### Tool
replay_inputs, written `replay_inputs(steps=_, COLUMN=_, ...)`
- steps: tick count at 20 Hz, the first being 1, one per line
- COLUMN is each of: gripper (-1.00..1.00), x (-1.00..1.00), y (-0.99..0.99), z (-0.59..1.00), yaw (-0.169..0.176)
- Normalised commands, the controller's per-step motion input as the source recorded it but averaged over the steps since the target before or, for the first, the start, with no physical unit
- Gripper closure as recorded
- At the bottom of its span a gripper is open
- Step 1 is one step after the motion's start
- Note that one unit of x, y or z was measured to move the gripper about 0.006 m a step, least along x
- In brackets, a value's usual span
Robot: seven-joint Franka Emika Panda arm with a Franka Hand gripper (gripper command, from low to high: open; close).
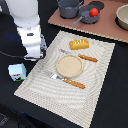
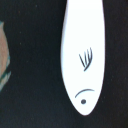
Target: Interact with the objects in diverse but meaningful ways.
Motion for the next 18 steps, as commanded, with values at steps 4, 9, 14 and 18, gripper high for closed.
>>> replay_inputs(steps=4, gripper=-1.00, x=-0.30, y=-0.02, z=-0.25, yaw=0.076)
replay_inputs(steps=9, gripper=-1.00, x=-0.29, y=-0.06, z=-0.24, yaw=0.069)
replay_inputs(steps=14, gripper=1.00, x=-0.30, y=-0.07, z=-0.25, yaw=0.064)
replay_inputs(steps=18, gripper=1.00, x=-0.29, y=-0.07, z=-0.24, yaw=0.062)
